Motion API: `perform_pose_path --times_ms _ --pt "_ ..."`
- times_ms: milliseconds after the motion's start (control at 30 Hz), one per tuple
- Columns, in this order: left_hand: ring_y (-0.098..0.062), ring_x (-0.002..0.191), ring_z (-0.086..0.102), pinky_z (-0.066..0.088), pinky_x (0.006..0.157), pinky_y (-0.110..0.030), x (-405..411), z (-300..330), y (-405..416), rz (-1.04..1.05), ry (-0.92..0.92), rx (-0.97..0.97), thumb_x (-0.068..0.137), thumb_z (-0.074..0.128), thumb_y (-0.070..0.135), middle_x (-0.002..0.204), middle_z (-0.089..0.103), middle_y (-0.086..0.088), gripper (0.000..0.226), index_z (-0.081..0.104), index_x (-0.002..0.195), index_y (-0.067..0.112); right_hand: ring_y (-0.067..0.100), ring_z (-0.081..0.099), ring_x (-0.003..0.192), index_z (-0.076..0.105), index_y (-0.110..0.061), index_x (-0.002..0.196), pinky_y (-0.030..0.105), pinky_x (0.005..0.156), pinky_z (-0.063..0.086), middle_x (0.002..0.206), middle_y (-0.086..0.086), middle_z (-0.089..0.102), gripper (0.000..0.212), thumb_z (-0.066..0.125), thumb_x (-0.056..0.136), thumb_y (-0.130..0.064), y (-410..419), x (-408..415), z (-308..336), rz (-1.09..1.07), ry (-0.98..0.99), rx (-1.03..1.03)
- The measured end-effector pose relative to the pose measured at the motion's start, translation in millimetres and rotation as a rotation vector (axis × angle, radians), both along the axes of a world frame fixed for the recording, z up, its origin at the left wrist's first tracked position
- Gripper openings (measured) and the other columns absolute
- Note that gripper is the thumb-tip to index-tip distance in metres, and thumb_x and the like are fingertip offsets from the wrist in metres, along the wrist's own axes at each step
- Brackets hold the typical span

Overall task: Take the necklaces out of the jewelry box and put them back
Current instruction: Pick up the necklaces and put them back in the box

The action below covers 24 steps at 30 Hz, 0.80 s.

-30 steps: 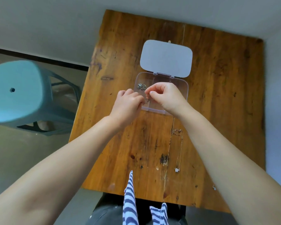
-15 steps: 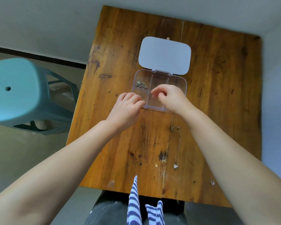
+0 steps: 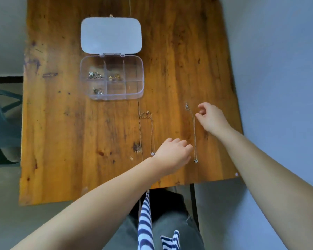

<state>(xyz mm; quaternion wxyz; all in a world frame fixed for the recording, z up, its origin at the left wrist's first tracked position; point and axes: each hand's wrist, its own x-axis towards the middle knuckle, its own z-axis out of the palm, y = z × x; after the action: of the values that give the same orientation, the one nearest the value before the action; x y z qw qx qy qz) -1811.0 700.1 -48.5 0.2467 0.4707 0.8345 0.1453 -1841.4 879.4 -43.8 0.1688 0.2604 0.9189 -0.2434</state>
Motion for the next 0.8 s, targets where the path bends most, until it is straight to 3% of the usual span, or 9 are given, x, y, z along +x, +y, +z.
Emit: perform_pose_path --times_ms 167,333,500,600,700,800 --pt "-0.029 0.105 0.047 0.04 0.082 -0.04 38 -24 20 -0.043 0.031 -0.012 0.093 0.051 0.033 0.118 0.051 -0.011 0.036 0.048 0.123 0.013 0.027 0.051 0.113 0.048 -0.015 0.129 0.035 0.081 0.048 0.127 0.011 0.052 0.041 0.056 0.093 -0.032 -14 -4 -20 0.135 0.126 0.122" --pt "-0.028 0.102 0.049 0.042 0.079 -0.038 46 -30 25 -0.039 0.122 -0.019 0.088 0.058 0.014 0.115 0.053 -0.012 0.027 0.052 0.114 0.009 0.029 0.051 0.105 0.056 -0.009 0.11 0.036 0.073 0.044 0.115 0.013 0.056 0.018 0.049 0.097 -0.021 -10 -11 -26 0.241 0.182 0.195" --pt "-0.031 0.094 0.052 0.042 0.077 -0.038 48 -22 30 -0.021 0.138 -0.036 0.087 0.057 0.005 0.107 0.056 -0.017 0.028 0.051 0.113 0.001 0.031 0.049 0.109 0.052 -0.004 0.116 0.04 0.081 0.047 0.121 0.015 0.053 0.022 0.041 0.099 -0.013 -7 -7 -27 0.366 0.107 0.26" --pt "-0.031 0.088 0.053 0.043 0.075 -0.037 44 -19 29 0.024 0.125 -0.045 0.085 0.056 0.001 0.103 0.055 -0.016 0.03 0.047 0.114 0.002 0.026 0.053 0.099 0.051 -0.006 0.108 0.034 0.074 0.048 0.113 0.013 0.055 0.017 0.039 0.1 -0.015 -5 -4 -21 0.2 0.165 0.094" --pt "-0.03 0.085 0.057 0.046 0.074 -0.035 37 -17 27 0.104 0.05 -0.018 0.082 0.06 -0.004 0.099 0.056 -0.016 0.039 0.044 0.116 0.004 0.014 0.06 0.083 0.048 -0.015 0.102 0.019 0.064 0.047 0.099 0.002 0.06 0.01 0.038 0.101 -0.018 -6 -8 -6 -0.065 0.174 -0.277" --pt "-0.031 0.088 0.059 0.051 0.074 -0.035 31 -16 25 0.246 -0.034 0.003 0.081 0.062 -0.007 0.104 0.056 -0.017 0.051 0.038 0.125 0.006 0.015 0.064 0.077 0.052 -0.012 0.101 0.027 0.071 0.056 0.087 0.003 0.063 0.01 0.042 0.1 -0.015 -11 -20 20 -0.184 0.156 -0.618"
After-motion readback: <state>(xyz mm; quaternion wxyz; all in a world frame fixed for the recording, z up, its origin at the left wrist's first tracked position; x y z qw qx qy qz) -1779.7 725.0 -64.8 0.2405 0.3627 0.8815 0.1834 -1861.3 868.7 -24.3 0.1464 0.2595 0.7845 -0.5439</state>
